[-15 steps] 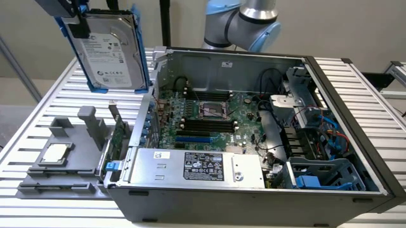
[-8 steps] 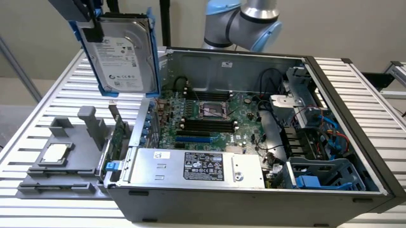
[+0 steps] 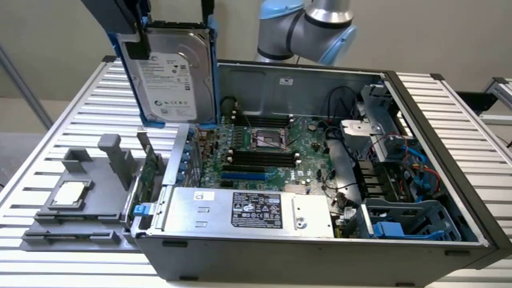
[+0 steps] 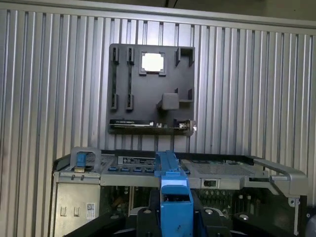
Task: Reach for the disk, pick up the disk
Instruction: 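Pick up the disk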
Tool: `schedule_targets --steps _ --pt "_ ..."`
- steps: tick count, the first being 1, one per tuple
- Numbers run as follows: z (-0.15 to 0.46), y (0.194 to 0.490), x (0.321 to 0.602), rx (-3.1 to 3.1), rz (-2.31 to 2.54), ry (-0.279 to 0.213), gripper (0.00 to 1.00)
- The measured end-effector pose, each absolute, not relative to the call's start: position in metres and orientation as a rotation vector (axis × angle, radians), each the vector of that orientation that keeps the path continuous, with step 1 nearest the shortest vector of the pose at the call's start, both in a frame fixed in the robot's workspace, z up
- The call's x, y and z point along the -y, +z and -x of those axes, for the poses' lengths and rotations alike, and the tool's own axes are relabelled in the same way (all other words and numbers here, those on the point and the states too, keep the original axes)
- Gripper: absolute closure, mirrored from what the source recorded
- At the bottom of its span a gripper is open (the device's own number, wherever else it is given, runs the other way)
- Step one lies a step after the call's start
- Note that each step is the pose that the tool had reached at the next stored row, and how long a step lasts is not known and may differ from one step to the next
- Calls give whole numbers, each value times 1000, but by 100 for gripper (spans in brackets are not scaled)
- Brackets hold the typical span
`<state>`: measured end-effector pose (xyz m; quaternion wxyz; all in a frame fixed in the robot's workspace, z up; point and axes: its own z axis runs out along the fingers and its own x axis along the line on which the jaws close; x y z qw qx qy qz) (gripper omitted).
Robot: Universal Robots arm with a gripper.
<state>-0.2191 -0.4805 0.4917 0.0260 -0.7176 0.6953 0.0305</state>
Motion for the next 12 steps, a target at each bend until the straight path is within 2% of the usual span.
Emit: schedule_targets --steps 12 --pt "174 493 500 -2148 2216 102 67"
